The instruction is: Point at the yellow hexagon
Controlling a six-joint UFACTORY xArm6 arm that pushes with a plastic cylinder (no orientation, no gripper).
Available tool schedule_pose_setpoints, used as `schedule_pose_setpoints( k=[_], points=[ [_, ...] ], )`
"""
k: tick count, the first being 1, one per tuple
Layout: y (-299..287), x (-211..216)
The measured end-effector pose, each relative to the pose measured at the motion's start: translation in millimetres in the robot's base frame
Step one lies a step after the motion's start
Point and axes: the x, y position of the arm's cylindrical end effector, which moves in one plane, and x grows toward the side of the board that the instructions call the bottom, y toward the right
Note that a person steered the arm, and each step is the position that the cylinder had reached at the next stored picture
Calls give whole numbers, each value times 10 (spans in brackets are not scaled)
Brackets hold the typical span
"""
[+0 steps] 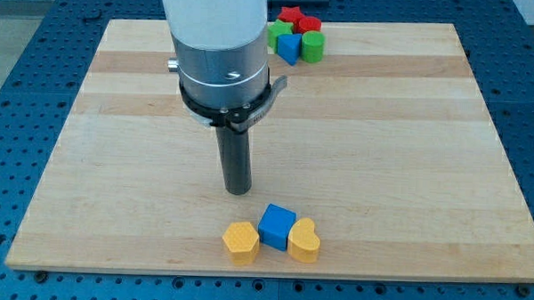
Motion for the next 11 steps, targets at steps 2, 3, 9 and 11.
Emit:
schedule_pose_setpoints(
  k=[2, 3, 9, 11],
  points=[
    [-204, -525],
    [-235, -569],
    [-614, 857],
    [-458, 857]
  ],
)
